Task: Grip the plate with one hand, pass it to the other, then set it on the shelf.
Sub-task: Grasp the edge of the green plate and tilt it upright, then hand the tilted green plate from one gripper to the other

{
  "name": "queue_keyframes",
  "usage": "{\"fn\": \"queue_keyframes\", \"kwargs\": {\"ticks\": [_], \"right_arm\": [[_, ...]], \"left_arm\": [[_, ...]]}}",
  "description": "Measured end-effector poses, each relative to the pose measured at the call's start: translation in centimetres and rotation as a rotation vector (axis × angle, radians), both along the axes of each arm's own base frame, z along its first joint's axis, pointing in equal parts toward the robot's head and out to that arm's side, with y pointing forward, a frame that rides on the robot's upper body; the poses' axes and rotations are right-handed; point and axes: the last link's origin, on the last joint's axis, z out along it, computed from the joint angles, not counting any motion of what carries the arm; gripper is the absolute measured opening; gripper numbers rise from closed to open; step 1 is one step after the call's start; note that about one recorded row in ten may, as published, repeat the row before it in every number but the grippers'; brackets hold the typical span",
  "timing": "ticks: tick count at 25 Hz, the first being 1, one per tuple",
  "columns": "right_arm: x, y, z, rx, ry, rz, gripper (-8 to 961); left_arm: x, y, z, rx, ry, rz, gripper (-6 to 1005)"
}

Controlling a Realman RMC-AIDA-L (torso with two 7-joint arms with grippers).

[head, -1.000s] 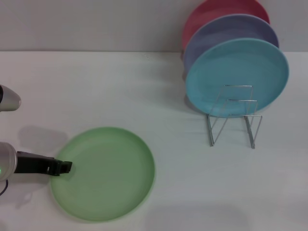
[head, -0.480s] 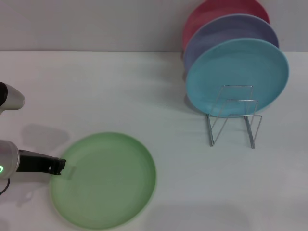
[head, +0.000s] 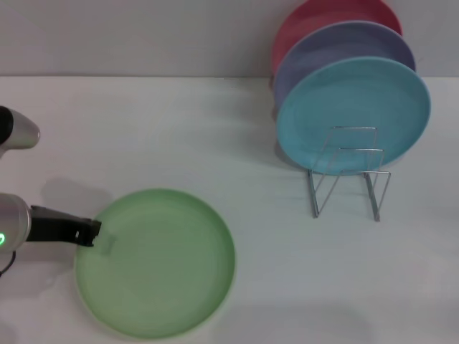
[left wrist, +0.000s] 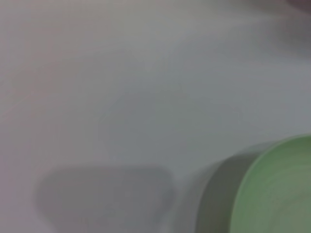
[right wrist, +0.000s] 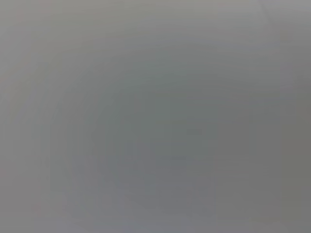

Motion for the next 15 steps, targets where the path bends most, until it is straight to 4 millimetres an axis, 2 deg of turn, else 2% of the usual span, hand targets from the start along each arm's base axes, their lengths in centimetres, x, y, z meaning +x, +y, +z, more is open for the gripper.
{"fn": "queue_keyframes", "kwargs": {"ticks": [4, 5, 6, 7, 8, 9, 10, 11, 12, 13, 14, 15], "right_arm": [[-1.6, 0.7, 0.5, 0.003, -0.003, 0.121, 841], [-3.0, 1.8, 1.0, -0.017, 0.011, 0.228, 841], [-3.0, 1.8, 1.0, -0.017, 0.011, 0.228, 841], [-4.0, 2.6, 1.2, -0.043, 0.013, 0.287, 841], [-6.0, 4.6, 1.4, -0.111, 0.003, 0.393, 841], [-6.0, 4.6, 1.4, -0.111, 0.003, 0.393, 841], [-8.5, 6.6, 1.5, -0.196, -0.013, 0.493, 841], [-8.5, 6.6, 1.5, -0.196, -0.013, 0.493, 840], [-9.9, 7.8, 1.6, -0.257, -0.018, 0.541, 840], [-12.7, 10.1, 1.5, -0.395, -0.024, 0.598, 840], [-12.7, 10.1, 1.5, -0.395, -0.024, 0.598, 839], [-15.3, 12.0, 1.3, -0.534, -0.033, 0.617, 839]], "left_arm": [[0.9, 0.4, 0.6, 0.019, -0.001, -0.043, 54], [1.1, 0.4, 0.7, 0.024, -0.001, -0.054, 51], [1.1, 0.4, 0.7, 0.024, -0.001, -0.054, 48], [1.3, 0.5, 0.8, 0.029, -0.001, -0.062, 45], [1.8, 0.7, 1.1, 0.041, -0.002, -0.083, 42], [1.8, 0.7, 1.1, 0.041, -0.002, -0.083, 39], [2.2, 0.8, 1.3, 0.052, -0.001, -0.101, 36], [2.2, 0.8, 1.3, 0.052, -0.001, -0.101, 36], [2.5, 0.8, 1.4, 0.059, 0.0, -0.11, 35], [2.8, 0.8, 1.7, 0.072, -0.001, -0.124, 35], [2.8, 0.8, 1.7, 0.072, -0.001, -0.124, 34], [3.0, 0.8, 1.9, 0.082, -0.002, -0.133, 34]]}}
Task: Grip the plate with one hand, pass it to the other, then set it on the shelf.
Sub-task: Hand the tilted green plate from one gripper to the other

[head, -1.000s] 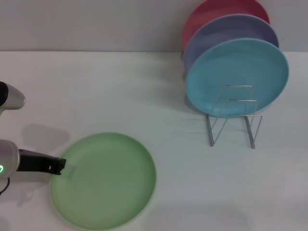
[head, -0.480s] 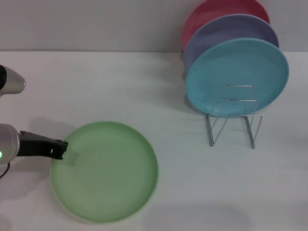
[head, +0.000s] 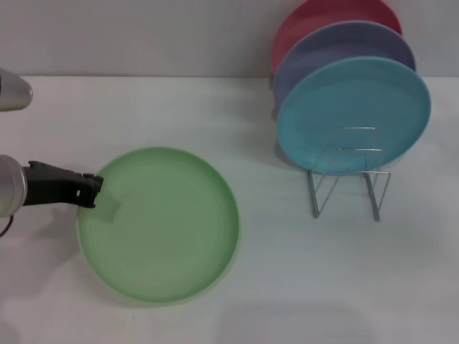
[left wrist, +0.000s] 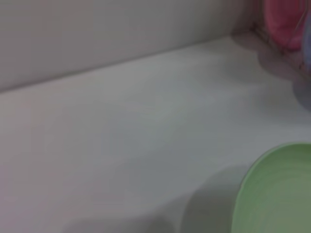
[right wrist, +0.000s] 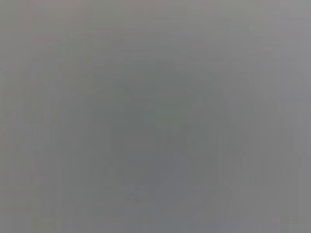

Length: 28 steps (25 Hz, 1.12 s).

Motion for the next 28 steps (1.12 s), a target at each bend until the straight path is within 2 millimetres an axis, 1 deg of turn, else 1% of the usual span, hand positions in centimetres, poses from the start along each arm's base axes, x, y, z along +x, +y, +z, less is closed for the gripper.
{"fn": "queue_keyframes", "kwargs": {"ticks": [1, 2, 3, 4, 5, 6, 7, 8, 9, 10, 11, 13, 15, 16, 17, 18, 19, 22, 23, 24, 25, 27, 28], "right_arm": [[0.0, 0.0, 0.0, 0.0, 0.0, 0.0, 838], [-1.4, 0.9, -0.3, -0.066, -0.028, 0.01, 838], [-3.6, 2.1, -0.8, -0.192, -0.069, 0.018, 837], [-3.6, 2.1, -0.8, -0.192, -0.069, 0.018, 837], [-6.2, 2.8, -1.3, -0.313, -0.131, 0.043, 836], [-6.2, 2.8, -1.3, -0.313, -0.131, 0.043, 836], [-7.4, 2.9, -1.6, -0.369, -0.172, 0.05, 835], [-9.5, 3.1, -2.4, -0.473, -0.26, 0.035, 835], [-9.5, 3.1, -2.4, -0.473, -0.26, 0.035, 834], [-11.2, 3.2, -3.3, -0.566, -0.355, -0.016, 833], [-11.2, 3.2, -3.3, -0.566, -0.355, -0.016, 833], [-12.8, 3.6, -4.3, -0.667, -0.469, -0.099, 832], [-13.6, 3.8, -4.9, -0.738, -0.516, -0.124, 831], [-13.6, 3.8, -4.9, -0.738, -0.516, -0.124, 830], [-14.1, 4.0, -5.2, -0.774, -0.531, -0.129, 830], [-14.6, 4.5, -6.0, -0.831, -0.551, -0.143, 829], [-14.6, 4.5, -6.0, -0.831, -0.551, -0.143, 829], [-14.6, 5.2, -7.1, -0.88, -0.573, -0.176, 826], [-14.4, 5.7, -7.8, -0.898, -0.578, -0.195, 825], [-14.4, 5.7, -7.8, -0.898, -0.578, -0.195, 824], [-14.4, 6.0, -8.3, -0.911, -0.576, -0.205, 823], [-14.4, 6.2, -8.6, -0.919, -0.578, -0.209, 821], [-14.5, 6.5, -9.2, -0.928, -0.594, -0.215, 820]], "left_arm": [[0.1, 0.0, 0.2, 0.01, -0.001, -0.007, 34], [0.2, -0.1, 0.3, 0.017, -0.002, -0.012, 35], [0.5, -0.1, 0.6, 0.035, -0.004, -0.024, 35], [0.5, -0.1, 0.6, 0.035, -0.004, -0.024, 35], [0.6, -0.2, 0.8, 0.044, -0.005, -0.029, 36], [0.7, -0.2, 1.1, 0.056, -0.006, -0.036, 36], [0.9, -0.2, 1.3, 0.069, -0.008, -0.045, 36], [1.2, -0.1, 1.8, 0.096, -0.012, -0.062, 37], [1.2, -0.1, 1.8, 0.096, -0.012, -0.062, 37], [1.4, 0.0, 2.1, 0.121, -0.017, -0.075, 37], [1.4, 0.0, 2.1, 0.121, -0.017, -0.075, 38], [1.6, 0.3, 2.0, 0.15, -0.024, -0.099, 38], [1.7, 0.3, 2.0, 0.152, -0.024, -0.103, 39], [1.7, 0.4, 2.0, 0.155, -0.025, -0.109, 39], [1.8, 0.5, 1.9, 0.159, -0.026, -0.116, 40], [2.0, 0.6, 1.8, 0.165, -0.031, -0.129, 40], [2.0, 0.6, 1.8, 0.165, -0.031, -0.129, 40], [2.4, 0.6, 1.2, 0.171, -0.042, -0.151, 41], [2.4, 0.5, 0.9, 0.169, -0.046, -0.157, 41], [2.4, 0.5, 0.7, 0.167, -0.048, -0.157, 42], [2.4, 0.5, 0.7, 0.165, -0.05, -0.156, 42], [2.5, 0.5, 0.6, 0.164, -0.052, -0.157, 43], [2.6, 0.6, 0.6, 0.162, -0.057, -0.16, 43]]}}
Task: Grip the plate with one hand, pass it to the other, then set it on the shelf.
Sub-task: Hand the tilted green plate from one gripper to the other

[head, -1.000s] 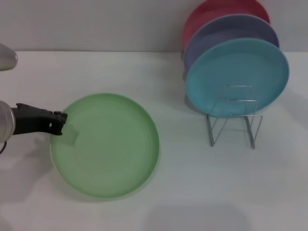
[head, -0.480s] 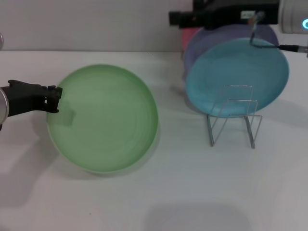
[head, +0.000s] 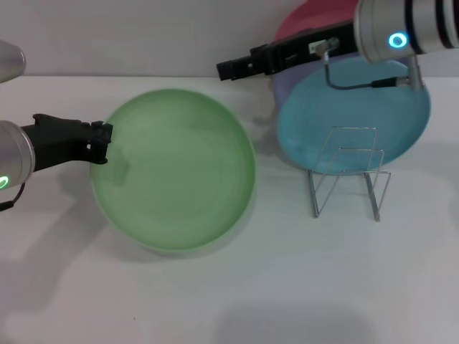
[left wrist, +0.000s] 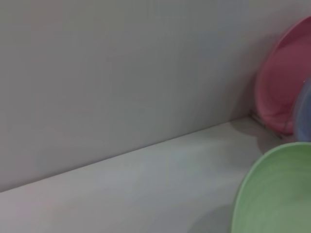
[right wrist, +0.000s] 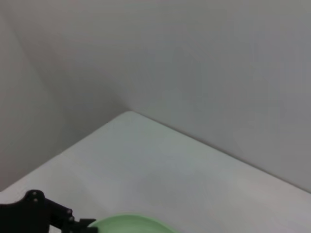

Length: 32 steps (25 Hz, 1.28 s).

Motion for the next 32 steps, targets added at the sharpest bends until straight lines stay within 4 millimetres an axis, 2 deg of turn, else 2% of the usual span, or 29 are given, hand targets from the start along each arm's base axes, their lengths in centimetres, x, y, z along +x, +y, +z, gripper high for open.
{"fn": "queue_keyframes", "kwargs": {"ticks": [12, 32], "right_arm": [[0.0, 0.3, -3.3, -0.074, -0.115, 0.002, 809], [0.7, 0.2, -4.9, -0.079, -0.15, 0.002, 790]], "left_arm": [[0.3, 0.0, -0.2, -0.009, -0.008, -0.005, 47], [0.7, -0.3, -0.7, -0.029, -0.019, -0.015, 54]]}}
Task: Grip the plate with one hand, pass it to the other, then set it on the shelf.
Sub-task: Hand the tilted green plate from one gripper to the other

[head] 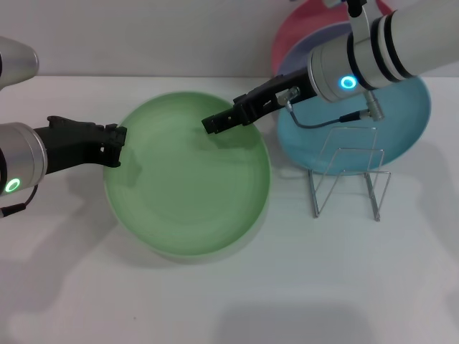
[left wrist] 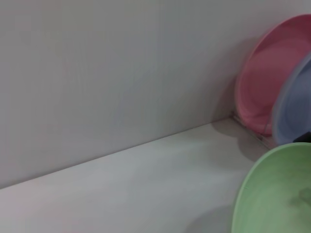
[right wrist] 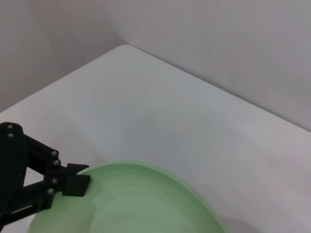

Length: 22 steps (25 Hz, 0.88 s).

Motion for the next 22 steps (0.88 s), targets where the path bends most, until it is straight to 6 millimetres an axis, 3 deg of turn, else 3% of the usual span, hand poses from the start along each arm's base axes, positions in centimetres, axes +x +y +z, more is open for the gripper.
{"fn": "queue_keyframes", "kwargs": {"ticks": [3, 15, 19, 22], "right_arm": [[0.08, 0.06, -0.03, 0.004, 0.001, -0.006, 787], [0.42, -0.03, -0.51, 0.016, -0.021, 0.053, 568], [0.8, -0.12, -0.08, 0.049, -0.013, 0.078, 349], [0.84, -0.22, 0.05, 0.056, -0.01, 0.084, 245]], "left_arm": [[-0.02, -0.03, 0.03, 0.0, -0.001, 0.0, 54], [0.19, 0.06, 0.01, 0.0, -0.008, -0.006, 58], [0.51, 0.07, -0.2, -0.011, -0.029, -0.012, 60], [0.64, 0.09, -0.25, -0.012, -0.031, -0.017, 61]]}}
